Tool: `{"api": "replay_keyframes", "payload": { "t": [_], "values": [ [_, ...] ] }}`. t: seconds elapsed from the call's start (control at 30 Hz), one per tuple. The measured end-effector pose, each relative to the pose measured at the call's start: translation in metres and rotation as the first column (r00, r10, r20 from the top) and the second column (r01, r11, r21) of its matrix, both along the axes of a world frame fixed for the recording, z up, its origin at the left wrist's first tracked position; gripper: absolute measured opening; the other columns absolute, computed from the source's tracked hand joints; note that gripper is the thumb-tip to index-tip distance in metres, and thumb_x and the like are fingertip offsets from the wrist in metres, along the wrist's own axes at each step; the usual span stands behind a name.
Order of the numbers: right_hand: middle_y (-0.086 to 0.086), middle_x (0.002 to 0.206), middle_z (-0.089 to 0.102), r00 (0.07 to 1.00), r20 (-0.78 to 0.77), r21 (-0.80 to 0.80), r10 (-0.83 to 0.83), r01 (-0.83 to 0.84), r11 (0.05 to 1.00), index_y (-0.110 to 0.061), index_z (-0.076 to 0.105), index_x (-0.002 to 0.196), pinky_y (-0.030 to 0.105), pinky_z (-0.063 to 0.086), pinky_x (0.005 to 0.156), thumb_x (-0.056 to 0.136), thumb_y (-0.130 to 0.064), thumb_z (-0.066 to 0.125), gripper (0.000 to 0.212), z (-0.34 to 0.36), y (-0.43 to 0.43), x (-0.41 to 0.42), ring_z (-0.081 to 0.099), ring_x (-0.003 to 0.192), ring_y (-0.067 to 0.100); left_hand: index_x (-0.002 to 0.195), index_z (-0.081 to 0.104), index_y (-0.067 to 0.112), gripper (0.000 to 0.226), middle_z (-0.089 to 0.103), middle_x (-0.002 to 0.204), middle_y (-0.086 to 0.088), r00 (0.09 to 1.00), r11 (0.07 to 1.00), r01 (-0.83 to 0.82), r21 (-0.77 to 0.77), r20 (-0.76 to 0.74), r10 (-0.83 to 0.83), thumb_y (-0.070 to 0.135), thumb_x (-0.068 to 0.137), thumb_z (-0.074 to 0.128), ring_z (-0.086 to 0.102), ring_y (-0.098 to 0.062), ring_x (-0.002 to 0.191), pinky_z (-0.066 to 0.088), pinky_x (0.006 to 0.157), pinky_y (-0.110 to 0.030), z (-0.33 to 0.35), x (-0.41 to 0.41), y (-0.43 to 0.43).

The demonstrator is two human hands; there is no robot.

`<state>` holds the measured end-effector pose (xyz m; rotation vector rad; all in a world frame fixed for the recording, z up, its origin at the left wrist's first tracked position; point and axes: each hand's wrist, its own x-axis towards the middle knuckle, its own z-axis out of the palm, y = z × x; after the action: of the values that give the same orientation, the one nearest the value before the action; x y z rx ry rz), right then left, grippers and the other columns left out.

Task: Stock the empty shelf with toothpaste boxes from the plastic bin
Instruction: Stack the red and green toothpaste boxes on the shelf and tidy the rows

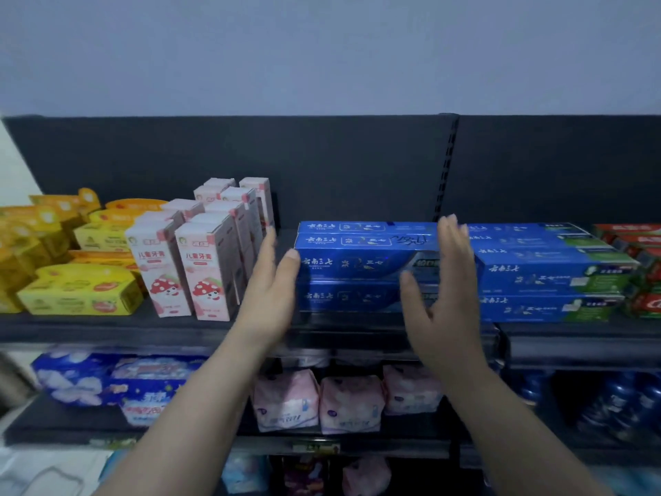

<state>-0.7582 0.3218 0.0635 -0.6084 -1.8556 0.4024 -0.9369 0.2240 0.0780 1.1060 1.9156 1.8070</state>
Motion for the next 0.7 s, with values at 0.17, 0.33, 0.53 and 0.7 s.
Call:
{"api": "replay_keyframes", "payload": {
  "t": [0.17,0.33,0.53,0.7],
  "values": [
    [0.003,0.155,0.025,0.955,0.202,0.019,0.218,-0.226,0.974,-0.011,0.030,0.147,0.041,0.022,0.116,0.093,-0.028,0.045,0.059,-0.033,-0.046,-0.029,0.017,0.146,0.014,0.143,0.032,0.033,0.062,0.039,0.144,0.011,0.940,0.982,-0.132,0.133,-0.296,0.167,0.050,0.084,0.043,0.037,-0.002,0.133,0.033,0.112,-0.035,-0.021,0.000,-0.051],
    [-0.004,0.156,0.020,0.873,0.298,-0.137,0.387,-0.362,0.922,-0.018,0.023,0.149,0.020,0.012,0.117,0.092,-0.037,0.043,0.064,-0.034,-0.079,-0.073,0.012,0.144,0.004,0.137,0.042,0.024,0.052,0.044,0.129,0.011,0.838,0.941,-0.290,0.176,-0.427,0.339,0.026,0.086,0.051,0.042,-0.005,0.123,0.039,0.105,-0.037,-0.024,-0.025,-0.084],
    [-0.023,0.144,0.017,0.859,0.196,-0.372,0.472,-0.380,0.847,-0.029,0.007,0.151,0.017,0.016,0.111,0.089,-0.029,0.063,0.084,-0.003,-0.103,-0.133,0.012,0.134,-0.010,0.145,0.030,0.014,0.066,0.036,0.142,-0.008,0.796,0.890,-0.405,0.209,-0.399,0.456,0.024,0.085,0.055,0.033,-0.019,0.133,0.033,0.108,-0.048,-0.017,-0.087,-0.115],
    [-0.041,0.112,0.026,0.875,0.029,-0.583,0.484,-0.378,0.719,-0.031,0.005,0.150,-0.012,0.023,0.071,0.084,-0.017,0.071,0.094,0.010,-0.104,-0.183,0.028,0.089,-0.040,0.141,0.026,0.041,0.065,0.035,0.136,0.031,0.942,0.969,-0.207,0.132,-0.241,0.234,0.032,0.085,0.058,0.034,0.006,0.131,0.036,0.108,-0.030,-0.010,-0.124,-0.118]
  ]
}}
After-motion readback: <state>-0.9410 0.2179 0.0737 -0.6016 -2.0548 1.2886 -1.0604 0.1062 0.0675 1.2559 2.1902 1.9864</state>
